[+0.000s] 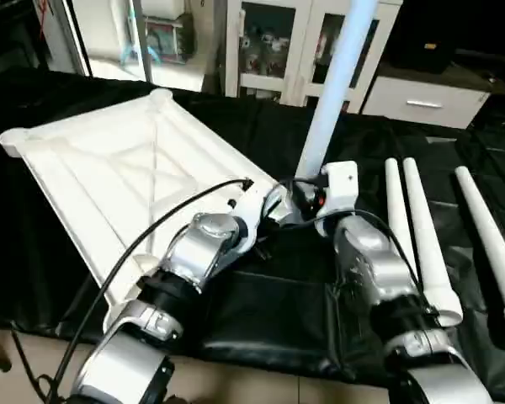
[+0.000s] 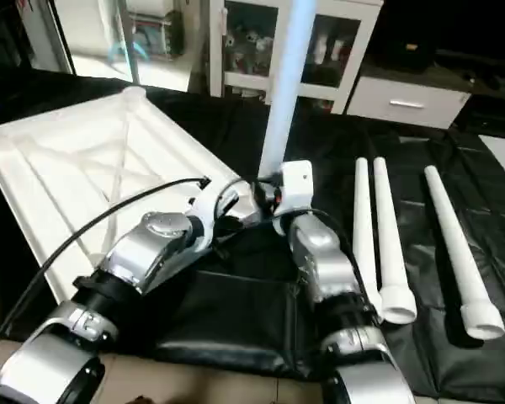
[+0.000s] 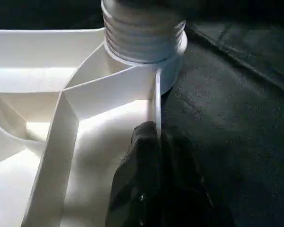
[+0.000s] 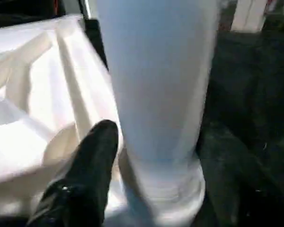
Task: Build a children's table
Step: Rotate leg to tighten
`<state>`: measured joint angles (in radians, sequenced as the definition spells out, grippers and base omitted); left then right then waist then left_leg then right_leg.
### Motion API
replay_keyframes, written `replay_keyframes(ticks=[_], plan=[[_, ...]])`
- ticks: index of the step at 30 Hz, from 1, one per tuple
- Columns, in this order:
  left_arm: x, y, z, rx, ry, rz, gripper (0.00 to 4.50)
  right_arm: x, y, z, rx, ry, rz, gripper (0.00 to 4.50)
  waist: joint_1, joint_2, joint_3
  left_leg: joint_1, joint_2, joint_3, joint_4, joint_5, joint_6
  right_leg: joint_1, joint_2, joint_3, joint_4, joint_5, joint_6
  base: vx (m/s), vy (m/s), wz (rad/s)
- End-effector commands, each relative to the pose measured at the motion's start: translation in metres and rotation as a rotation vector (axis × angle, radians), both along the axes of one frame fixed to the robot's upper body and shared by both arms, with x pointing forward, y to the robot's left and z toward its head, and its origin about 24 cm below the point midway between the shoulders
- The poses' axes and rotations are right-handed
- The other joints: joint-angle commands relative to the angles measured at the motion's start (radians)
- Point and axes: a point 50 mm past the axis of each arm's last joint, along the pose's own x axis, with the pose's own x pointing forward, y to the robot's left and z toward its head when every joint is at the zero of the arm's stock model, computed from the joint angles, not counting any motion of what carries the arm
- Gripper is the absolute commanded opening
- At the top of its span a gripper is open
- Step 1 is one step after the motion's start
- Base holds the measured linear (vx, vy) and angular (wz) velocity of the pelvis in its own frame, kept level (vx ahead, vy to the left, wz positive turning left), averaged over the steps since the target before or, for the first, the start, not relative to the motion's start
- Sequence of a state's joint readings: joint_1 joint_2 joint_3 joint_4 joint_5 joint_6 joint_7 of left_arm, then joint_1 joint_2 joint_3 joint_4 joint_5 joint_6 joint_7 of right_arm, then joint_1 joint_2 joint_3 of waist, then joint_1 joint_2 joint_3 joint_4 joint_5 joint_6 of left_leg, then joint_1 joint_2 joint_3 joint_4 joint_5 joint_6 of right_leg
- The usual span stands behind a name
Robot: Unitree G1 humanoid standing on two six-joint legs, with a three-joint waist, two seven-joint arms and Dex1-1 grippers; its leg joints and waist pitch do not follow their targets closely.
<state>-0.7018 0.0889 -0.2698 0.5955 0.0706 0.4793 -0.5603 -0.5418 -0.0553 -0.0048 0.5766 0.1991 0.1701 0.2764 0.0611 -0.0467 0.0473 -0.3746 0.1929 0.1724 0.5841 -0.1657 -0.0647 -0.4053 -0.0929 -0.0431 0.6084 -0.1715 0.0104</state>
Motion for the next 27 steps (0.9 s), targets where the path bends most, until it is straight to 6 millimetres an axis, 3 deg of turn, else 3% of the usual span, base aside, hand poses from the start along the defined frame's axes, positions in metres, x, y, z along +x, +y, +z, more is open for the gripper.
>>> replay_keyframes(ticks=[1,4,10,11,16,17,21,27], plan=[[0.004,0.001,0.016,-0.037,-0.077,-0.032,0.00,-0.007,0.002,-0.003,0.041,0.032,0.072,3.00,0.009,0.010,-0.063,0.009,0.023,-0.007,-0.079,-0.307,-0.002,0.043,-0.038,0.026,-0.076,-0.199,-0.177,0.000,0.000,0.00],[0.001,0.003,0.014,-0.036,-0.064,-0.066,0.00,-0.010,-0.002,0.006,0.053,-0.011,0.124,3.30,0.009,0.008,-0.062,0.009,0.025,-0.006,-0.079,-0.300,-0.001,0.043,-0.040,0.027,-0.078,-0.206,-0.183,0.000,0.000,0.00],[-0.007,0.009,0.008,-0.033,-0.036,-0.148,0.00,-0.026,-0.023,0.022,0.021,-0.066,0.289,3.86,0.018,0.009,-0.063,0.005,0.028,-0.002,-0.074,-0.225,0.026,0.044,-0.038,0.028,-0.068,-0.109,-0.205,0.000,0.000,0.00],[-0.008,0.010,0.008,-0.032,-0.032,-0.153,0.00,-0.027,-0.025,0.022,0.016,-0.068,0.298,3.90,0.019,0.005,-0.063,0.005,0.027,-0.001,-0.073,-0.225,0.030,0.045,-0.037,0.027,-0.069,-0.111,-0.204,0.000,0.000,0.00],[-0.018,0.017,0.004,-0.023,-0.002,-0.242,0.00,-0.038,-0.049,0.030,-0.066,-0.072,0.392,4.35,0.033,0.000,-0.057,0.008,0.031,0.000,-0.076,-0.267,0.018,0.039,-0.042,0.030,-0.078,-0.220,-0.182,0.000,0.000,0.00],[-0.025,0.021,0.002,-0.017,0.021,-0.297,0.00,-0.045,-0.061,0.034,-0.117,-0.056,0.451,4.35,0.037,0.000,-0.058,0.007,0.032,-0.002,-0.077,-0.269,0.017,0.042,-0.043,0.029,-0.077,-0.229,-0.175,0.000,0.000,0.00],[-0.035,0.026,0.001,-0.025,0.046,-0.375,0.00,-0.053,-0.074,0.035,-0.169,-0.021,0.535,4.47,0.039,-0.001,-0.056,0.007,0.032,0.000,-0.076,-0.276,0.018,0.037,-0.043,0.029,-0.078,-0.244,-0.174,0.000,0.000,0.00],[-0.049,0.029,0.002,-0.038,0.069,-0.490,0.00,-0.056,-0.073,0.027,-0.201,0.027,0.622,4.47,0.040,-0.001,-0.057,0.008,0.034,-0.002,-0.076,-0.282,0.013,0.033,-0.044,0.029,-0.077,-0.263,-0.173,0.000,0.000,0.00]])
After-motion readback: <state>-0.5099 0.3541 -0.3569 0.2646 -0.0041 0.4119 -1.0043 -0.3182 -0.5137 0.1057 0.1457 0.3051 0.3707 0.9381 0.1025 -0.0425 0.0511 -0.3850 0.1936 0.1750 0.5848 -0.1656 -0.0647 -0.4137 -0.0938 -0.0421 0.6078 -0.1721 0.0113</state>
